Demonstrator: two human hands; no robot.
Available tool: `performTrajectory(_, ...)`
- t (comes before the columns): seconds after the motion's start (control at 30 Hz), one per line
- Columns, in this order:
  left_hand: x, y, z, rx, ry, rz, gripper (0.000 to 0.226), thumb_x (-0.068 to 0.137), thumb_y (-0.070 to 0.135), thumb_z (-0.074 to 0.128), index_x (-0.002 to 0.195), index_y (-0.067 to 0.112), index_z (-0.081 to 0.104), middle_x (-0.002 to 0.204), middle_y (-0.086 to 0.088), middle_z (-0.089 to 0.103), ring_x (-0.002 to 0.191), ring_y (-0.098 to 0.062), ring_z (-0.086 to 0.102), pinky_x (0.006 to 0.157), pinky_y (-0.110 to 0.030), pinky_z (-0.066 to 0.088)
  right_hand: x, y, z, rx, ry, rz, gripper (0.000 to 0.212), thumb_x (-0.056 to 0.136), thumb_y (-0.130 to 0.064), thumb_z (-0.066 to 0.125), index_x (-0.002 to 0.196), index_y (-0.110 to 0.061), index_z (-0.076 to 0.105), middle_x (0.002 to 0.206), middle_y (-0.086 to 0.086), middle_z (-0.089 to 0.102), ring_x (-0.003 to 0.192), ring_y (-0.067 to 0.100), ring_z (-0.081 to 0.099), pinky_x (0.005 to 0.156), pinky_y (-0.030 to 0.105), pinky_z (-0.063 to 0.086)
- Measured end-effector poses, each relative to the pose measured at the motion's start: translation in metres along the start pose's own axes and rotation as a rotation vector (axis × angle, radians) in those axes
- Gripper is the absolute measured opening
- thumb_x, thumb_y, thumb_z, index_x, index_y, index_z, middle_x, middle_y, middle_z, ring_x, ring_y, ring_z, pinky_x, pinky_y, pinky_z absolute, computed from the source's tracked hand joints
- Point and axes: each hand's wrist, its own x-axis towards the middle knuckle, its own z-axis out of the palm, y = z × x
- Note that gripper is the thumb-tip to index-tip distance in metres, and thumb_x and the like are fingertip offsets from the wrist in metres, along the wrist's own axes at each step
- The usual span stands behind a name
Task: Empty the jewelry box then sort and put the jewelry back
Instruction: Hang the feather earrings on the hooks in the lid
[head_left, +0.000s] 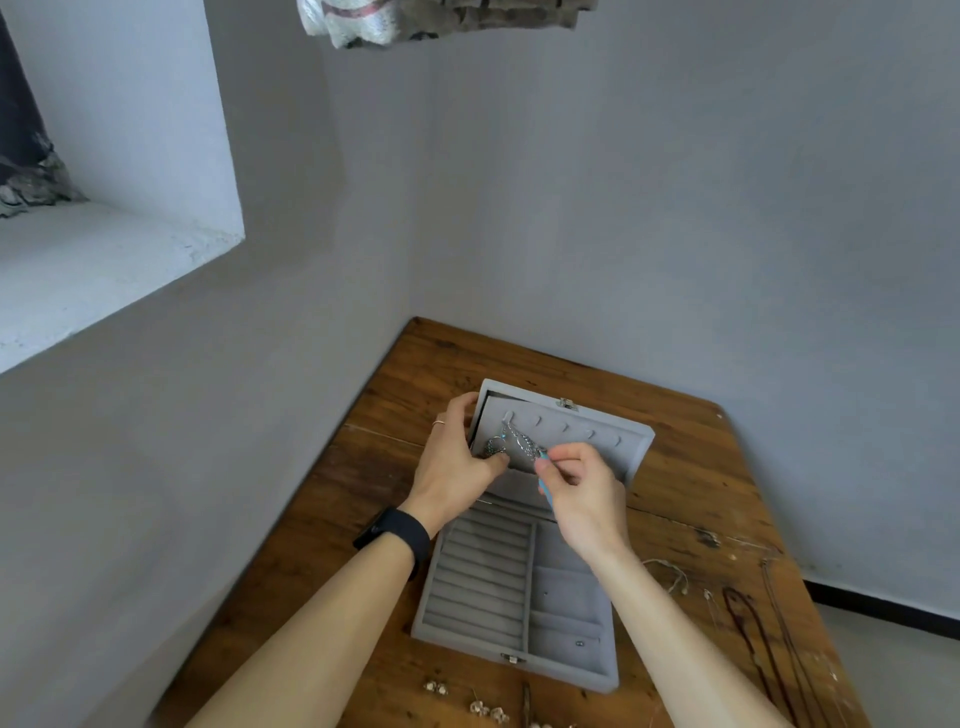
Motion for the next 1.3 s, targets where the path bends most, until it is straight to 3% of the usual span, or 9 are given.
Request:
performTrajectory(0.13,0.0,0.0,0.007,0.064,0.017,-0.029,0.096,0.07,0.027,0.085,0.147,0.036,0.027,0.139,0.0,0.042,0.125,-0.017,0.048,0.099,-0.034,0.048,-0.003,0.009,0.0,-0.134,-0.007,-0.178,0.016,0.094,-0.022,0.069,0.11,-0.023,0.065,0.101,-0.015,0.069,0.092,0.005,0.066,0.084,0.028,0.056)
performTrajectory(0.37,-0.002,0.0,0.022,0.109,0.085,-0.03,0.094,0.078,0.015,0.08,0.15,0.03,0.021,0.14,-0.007,0.037,0.129,-0.025,0.047,0.105,-0.039,0.047,0.001,0.02,-0.003,-0.284,-0.004,-0.402,0.022,0.092,-0.015,0.069,0.114,-0.017,0.067,0.11,-0.004,0.071,0.099,0.01,0.066,0.084,0.017,0.05)
performTrajectory(0.5,-0.003,0.0,0.023,0.134,0.086,-0.016,0.096,0.077,0.009,0.077,0.15,0.031,0.019,0.139,-0.007,0.036,0.127,-0.026,0.046,0.104,-0.04,0.047,0.005,0.024,-0.005,-0.401,0.096,-0.619,0.019,0.093,-0.011,0.069,0.112,-0.014,0.066,0.104,-0.001,0.07,0.094,0.015,0.066,0.081,0.027,0.057)
performTrajectory(0.6,-0.004,0.002,0.024,0.125,0.096,-0.028,0.097,0.074,0.009,0.077,0.148,0.033,0.019,0.138,-0.006,0.036,0.126,-0.026,0.046,0.104,-0.045,0.048,0.012,0.03,-0.005,-0.436,0.143,-0.683,0.016,0.092,-0.012,0.07,0.107,-0.012,0.068,0.098,0.0,0.07,0.09,0.018,0.066,0.078,0.03,0.057)
performTrajectory(0.77,-0.003,0.004,0.021,0.06,0.062,-0.055,0.097,0.073,0.011,0.076,0.148,0.033,0.021,0.137,-0.005,0.036,0.127,-0.024,0.043,0.106,-0.045,0.046,0.011,0.038,0.002,-0.465,0.113,-0.67,0.008,0.09,-0.017,0.073,0.098,-0.016,0.071,0.092,-0.002,0.068,0.082,0.017,0.063,0.069,0.028,0.055)
performTrajectory(0.93,-0.004,0.005,0.016,0.039,0.035,-0.064,0.098,0.072,0.009,0.076,0.149,0.033,0.021,0.139,-0.005,0.035,0.129,-0.025,0.043,0.107,-0.046,0.045,0.011,0.031,0.006,-0.504,0.026,-0.59,0.01,0.089,-0.027,0.073,0.099,-0.025,0.073,0.091,-0.006,0.067,0.076,0.02,0.067,0.06,0.035,0.056)
performTrajectory(1.17,-0.006,0.007,0.012,0.002,0.005,-0.06,0.098,0.071,0.006,0.078,0.148,0.034,0.023,0.137,-0.001,0.036,0.127,-0.022,0.046,0.104,-0.045,0.049,0.017,0.012,-0.002,-0.649,-0.161,-0.254,0.03,0.088,-0.062,0.061,0.093,-0.034,0.071,0.085,-0.011,0.073,0.081,0.016,0.067,0.067,0.032,0.056)
performTrajectory(1.3,-0.002,0.004,0.004,0.016,-0.045,-0.046,0.099,0.072,0.005,0.079,0.151,0.032,0.025,0.14,-0.001,0.04,0.128,-0.015,0.043,0.1,-0.032,0.048,0.01,0.012,-0.001,-0.383,-0.277,-0.205,0.021,0.09,-0.041,0.064,0.105,-0.031,0.076,0.098,-0.012,0.075,0.092,0.008,0.069,0.082,0.033,0.059)
